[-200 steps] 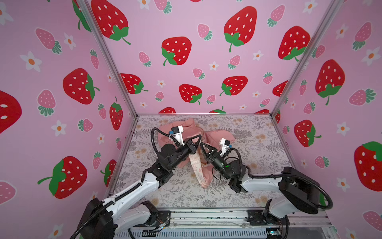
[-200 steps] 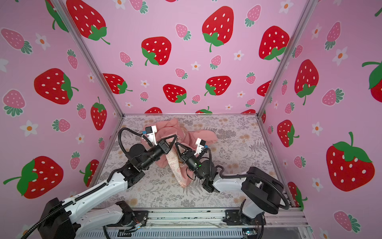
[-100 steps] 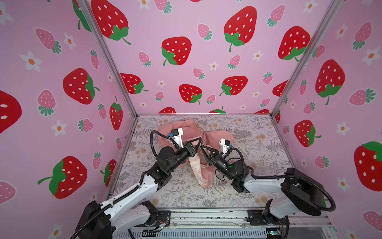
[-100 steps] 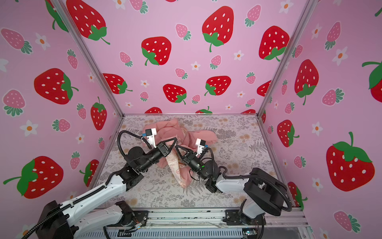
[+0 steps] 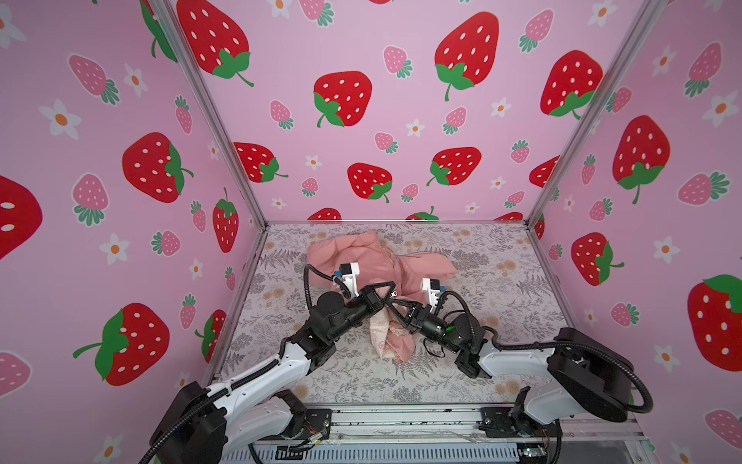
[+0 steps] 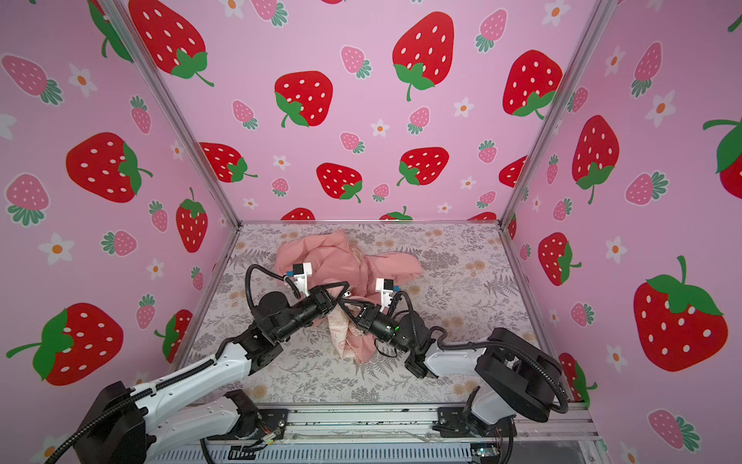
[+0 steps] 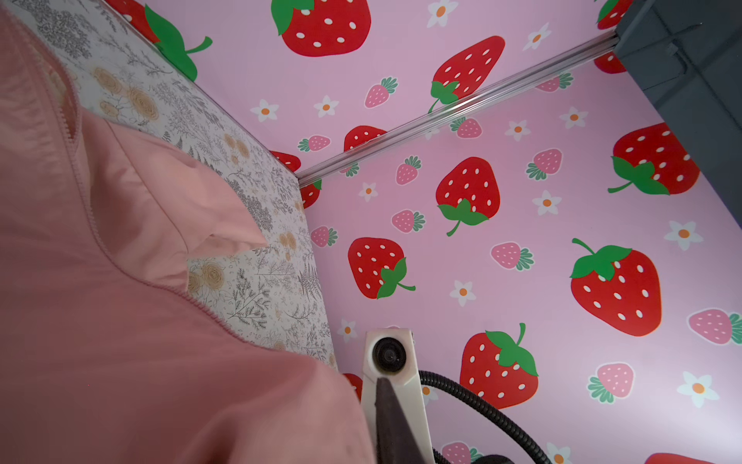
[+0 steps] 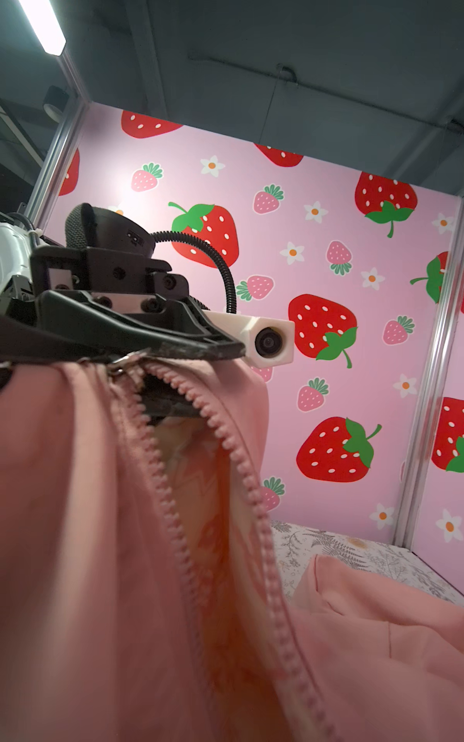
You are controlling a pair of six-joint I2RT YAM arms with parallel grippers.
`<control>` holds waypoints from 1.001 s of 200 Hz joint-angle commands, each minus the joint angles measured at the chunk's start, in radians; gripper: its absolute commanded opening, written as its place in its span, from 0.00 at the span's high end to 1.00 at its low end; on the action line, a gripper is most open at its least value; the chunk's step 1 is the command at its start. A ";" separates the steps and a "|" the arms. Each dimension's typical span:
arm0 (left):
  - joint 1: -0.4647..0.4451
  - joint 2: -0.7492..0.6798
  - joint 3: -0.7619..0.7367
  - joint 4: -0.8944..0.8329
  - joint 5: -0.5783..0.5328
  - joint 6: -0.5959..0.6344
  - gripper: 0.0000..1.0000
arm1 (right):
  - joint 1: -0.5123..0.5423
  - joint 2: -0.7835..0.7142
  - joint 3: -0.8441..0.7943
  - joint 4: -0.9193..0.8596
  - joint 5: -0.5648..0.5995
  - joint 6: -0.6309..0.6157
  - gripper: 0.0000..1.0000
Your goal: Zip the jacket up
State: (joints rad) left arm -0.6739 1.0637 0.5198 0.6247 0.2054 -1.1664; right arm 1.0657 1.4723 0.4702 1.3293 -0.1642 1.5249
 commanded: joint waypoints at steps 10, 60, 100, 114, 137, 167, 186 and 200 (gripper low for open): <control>-0.007 -0.032 -0.034 0.012 0.019 -0.044 0.93 | -0.003 -0.014 0.001 0.057 -0.069 0.013 1.00; -0.001 -0.043 -0.041 0.021 0.020 -0.039 1.00 | -0.015 -0.022 -0.021 0.010 -0.142 -0.015 0.74; 0.022 -0.044 -0.036 0.035 0.051 -0.039 1.00 | -0.055 -0.180 -0.075 -0.213 -0.222 -0.127 0.49; 0.031 -0.042 -0.034 0.036 0.067 -0.044 1.00 | -0.072 -0.275 -0.071 -0.377 -0.247 -0.206 0.44; 0.053 -0.038 -0.025 0.039 0.106 -0.060 1.00 | -0.106 -0.432 0.011 -0.719 -0.248 -0.390 0.40; 0.062 -0.010 0.009 0.033 0.160 -0.082 1.00 | -0.143 -0.459 0.178 -1.014 -0.199 -0.625 0.47; 0.061 0.016 0.033 0.030 0.191 -0.096 1.00 | -0.166 -0.388 0.262 -1.057 -0.230 -0.701 0.54; 0.062 0.030 0.041 0.049 0.205 -0.113 1.00 | -0.177 -0.332 0.309 -1.061 -0.259 -0.729 0.60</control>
State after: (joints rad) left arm -0.6159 1.0779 0.4988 0.6250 0.3492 -1.2411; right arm 0.9070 1.0645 0.7177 0.4171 -0.3851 0.9516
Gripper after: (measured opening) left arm 0.130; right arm 0.435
